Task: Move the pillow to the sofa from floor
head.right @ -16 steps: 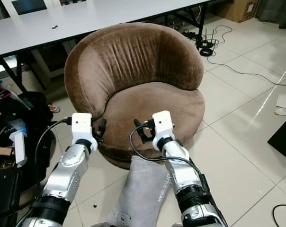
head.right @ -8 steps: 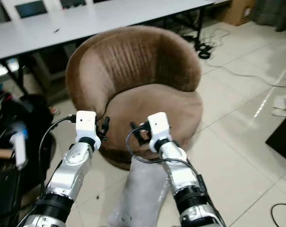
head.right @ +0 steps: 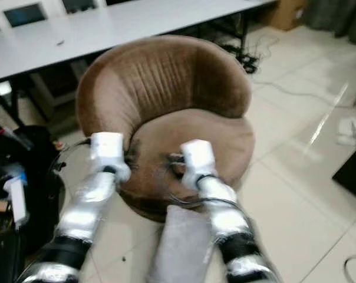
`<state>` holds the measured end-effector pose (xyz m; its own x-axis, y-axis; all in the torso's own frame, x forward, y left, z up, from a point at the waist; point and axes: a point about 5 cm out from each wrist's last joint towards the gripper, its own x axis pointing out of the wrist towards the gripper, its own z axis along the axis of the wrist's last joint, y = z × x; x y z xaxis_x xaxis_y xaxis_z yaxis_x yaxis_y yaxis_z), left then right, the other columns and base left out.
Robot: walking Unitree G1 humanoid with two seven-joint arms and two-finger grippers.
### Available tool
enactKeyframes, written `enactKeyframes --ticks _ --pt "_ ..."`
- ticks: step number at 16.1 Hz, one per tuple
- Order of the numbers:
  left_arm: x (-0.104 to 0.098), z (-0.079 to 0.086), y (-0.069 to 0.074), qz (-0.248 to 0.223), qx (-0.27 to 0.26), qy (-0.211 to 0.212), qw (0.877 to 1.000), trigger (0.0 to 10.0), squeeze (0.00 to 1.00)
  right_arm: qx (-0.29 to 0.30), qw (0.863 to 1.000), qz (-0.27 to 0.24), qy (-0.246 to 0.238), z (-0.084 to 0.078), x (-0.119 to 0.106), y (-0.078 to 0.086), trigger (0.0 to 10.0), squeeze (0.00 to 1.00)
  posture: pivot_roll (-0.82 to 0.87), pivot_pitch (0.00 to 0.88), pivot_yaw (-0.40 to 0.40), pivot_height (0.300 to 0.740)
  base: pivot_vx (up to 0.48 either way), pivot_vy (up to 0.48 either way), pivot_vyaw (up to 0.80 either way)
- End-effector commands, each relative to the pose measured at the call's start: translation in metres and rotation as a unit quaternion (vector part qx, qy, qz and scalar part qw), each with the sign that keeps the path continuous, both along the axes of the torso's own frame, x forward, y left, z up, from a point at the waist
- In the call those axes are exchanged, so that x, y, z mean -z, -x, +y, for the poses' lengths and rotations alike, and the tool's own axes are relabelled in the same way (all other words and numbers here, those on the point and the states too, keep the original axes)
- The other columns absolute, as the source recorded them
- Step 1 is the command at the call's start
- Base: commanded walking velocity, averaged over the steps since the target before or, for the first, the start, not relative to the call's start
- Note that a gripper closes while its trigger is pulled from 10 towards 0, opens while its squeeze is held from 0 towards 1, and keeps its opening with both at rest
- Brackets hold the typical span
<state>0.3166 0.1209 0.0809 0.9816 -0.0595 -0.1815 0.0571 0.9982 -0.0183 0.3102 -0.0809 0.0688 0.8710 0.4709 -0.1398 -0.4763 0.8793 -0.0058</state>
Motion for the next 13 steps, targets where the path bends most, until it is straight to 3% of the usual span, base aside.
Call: enactKeyframes --ticks 1,11,13 --pt "-0.0006 -0.0105 0.0009 -0.001 0.012 0.002 1.0 10.0 0.0 0.012 1.0 0.002 0.009 -0.0117 0.0025 0.0003 10.0 0.0 -0.17 0.0 0.099 0.74 0.0 0.0 0.0" --pt "0.0012 -0.0106 0.0041 -0.016 0.035 -0.062 0.997 10.0 0.0 0.003 1.0 0.002 0.006 -0.0098 0.005 0.005 10.0 0.0 -0.17 0.0 0.102 0.74 0.0 0.0 0.0" --pt "0.0014 -0.0102 0.004 -0.013 0.034 -0.059 0.998 10.0 0.0 0.001 1.0 0.002 0.005 -0.0092 0.0056 0.0065 10.0 0.0 -0.17 0.0 0.104 0.74 0.279 -0.388 0.0"
